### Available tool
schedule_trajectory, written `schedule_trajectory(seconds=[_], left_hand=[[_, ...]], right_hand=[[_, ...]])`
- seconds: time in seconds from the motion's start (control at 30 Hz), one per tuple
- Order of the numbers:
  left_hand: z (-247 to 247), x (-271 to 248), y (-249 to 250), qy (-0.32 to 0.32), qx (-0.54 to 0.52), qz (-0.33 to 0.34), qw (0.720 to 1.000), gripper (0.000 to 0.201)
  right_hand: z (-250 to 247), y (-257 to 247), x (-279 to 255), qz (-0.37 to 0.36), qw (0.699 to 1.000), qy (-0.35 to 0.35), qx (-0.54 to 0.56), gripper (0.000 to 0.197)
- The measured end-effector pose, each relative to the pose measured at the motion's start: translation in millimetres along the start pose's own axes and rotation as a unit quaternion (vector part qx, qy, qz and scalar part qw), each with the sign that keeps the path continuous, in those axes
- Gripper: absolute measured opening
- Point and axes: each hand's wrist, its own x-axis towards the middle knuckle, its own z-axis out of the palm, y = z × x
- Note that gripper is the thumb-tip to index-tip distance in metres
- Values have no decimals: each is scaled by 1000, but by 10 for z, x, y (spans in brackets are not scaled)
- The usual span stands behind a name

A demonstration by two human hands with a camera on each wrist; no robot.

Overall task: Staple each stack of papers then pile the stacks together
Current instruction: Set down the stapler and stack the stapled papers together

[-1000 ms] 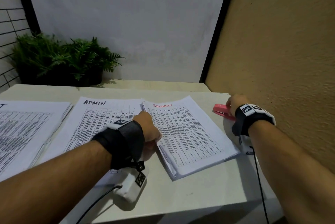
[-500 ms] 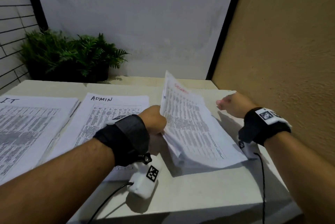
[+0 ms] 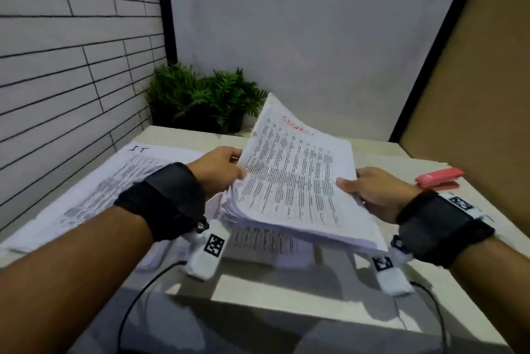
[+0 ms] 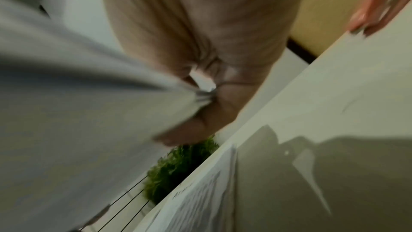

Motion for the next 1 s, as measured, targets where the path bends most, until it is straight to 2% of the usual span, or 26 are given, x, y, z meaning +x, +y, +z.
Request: schedule_trajectory(seconds=[0.07, 0.13, 0.27, 0.3, 0.37, 0.4, 0.43, 0.47, 0.6, 0.73, 0.8, 0.93, 1.0], left_hand=[[-145, -20, -145, 9, 91, -17, 996, 20], [-242, -40, -272, 14, 168, -39, 985, 12], [-317, -24, -474, 29, 221, -70, 972, 16], [-326, -15, -502, 30, 233, -77, 969, 21], [-324, -12, -537, 42, 242, -96, 965, 23], [-323, -22, -535, 49, 249, -101, 962, 10], [-322, -20, -535, 53, 255, -104, 960, 13], [-314, -10, -544, 57, 265, -105, 957, 24], [-284, 1, -520, 43, 276, -111, 954, 20], [-281, 8, -508, 35, 257, -114, 959, 18], [-265, 17, -497, 31, 253, -121, 959, 28], [-209, 8, -441, -6, 275, -125, 953, 15], [-168, 16, -402, -19, 286, -114, 951, 26]], right_hand=[[221, -19, 135, -2, 1000, 9, 4, 46], [455, -66, 189, 7, 1000, 24, -9, 42], [768, -131, 259, 14, 998, 36, -56, 30], [800, -151, 267, 11, 998, 37, -56, 34], [838, -181, 289, 12, 999, 41, -34, 37], [844, -205, 281, 13, 998, 43, -35, 32], [854, -215, 291, 20, 998, 44, -42, 24], [855, -229, 286, 29, 997, 42, -64, 18], [836, -258, 293, 34, 989, 38, -140, 38], [823, -264, 297, 45, 982, 22, -184, 38], [834, -267, 302, 53, 978, 9, -202, 38], [840, -266, 334, 61, 975, 4, -215, 39], [835, -270, 334, 63, 975, 1, -213, 42]])
